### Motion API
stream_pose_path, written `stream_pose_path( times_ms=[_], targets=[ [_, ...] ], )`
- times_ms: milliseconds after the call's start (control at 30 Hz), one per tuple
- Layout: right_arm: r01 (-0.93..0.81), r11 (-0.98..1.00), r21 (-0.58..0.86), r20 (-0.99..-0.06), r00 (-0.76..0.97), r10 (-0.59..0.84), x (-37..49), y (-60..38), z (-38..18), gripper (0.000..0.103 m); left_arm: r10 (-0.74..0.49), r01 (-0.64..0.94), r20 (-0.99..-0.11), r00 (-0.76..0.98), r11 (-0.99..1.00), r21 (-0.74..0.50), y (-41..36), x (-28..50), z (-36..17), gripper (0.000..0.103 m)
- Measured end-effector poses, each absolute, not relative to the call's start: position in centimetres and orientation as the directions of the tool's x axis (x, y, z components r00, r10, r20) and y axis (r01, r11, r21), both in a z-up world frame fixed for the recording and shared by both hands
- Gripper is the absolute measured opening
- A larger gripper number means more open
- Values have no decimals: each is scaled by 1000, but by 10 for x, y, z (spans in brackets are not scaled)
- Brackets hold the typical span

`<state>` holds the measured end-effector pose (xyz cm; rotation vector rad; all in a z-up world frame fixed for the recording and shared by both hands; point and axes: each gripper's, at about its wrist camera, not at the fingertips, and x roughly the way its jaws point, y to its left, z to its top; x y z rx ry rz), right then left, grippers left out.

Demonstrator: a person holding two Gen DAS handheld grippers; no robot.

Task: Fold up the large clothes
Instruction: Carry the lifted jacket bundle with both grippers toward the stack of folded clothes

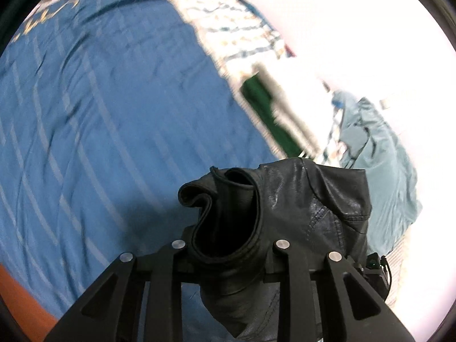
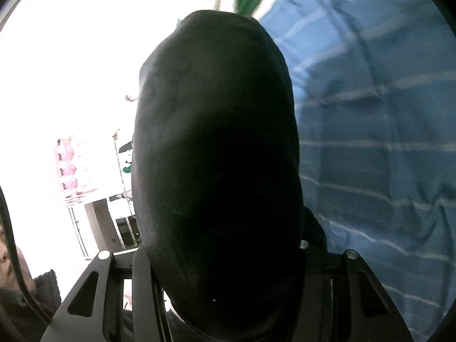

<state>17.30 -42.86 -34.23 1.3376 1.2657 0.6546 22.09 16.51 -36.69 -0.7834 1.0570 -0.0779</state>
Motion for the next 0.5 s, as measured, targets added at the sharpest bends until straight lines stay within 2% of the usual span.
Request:
stream_pose_path(
  times_ms=[233, 500],
  targets=[
    [201, 209, 957, -264, 303, 916, 312, -434, -274, 51, -413, -206, -664, 624, 732, -650, 157, 348, -321, 22],
    [117, 252, 961, -276, 307, 911, 514, -451, -230, 51, -417, -157, -596, 686, 715, -681, 140, 514, -312, 22]
  ],
)
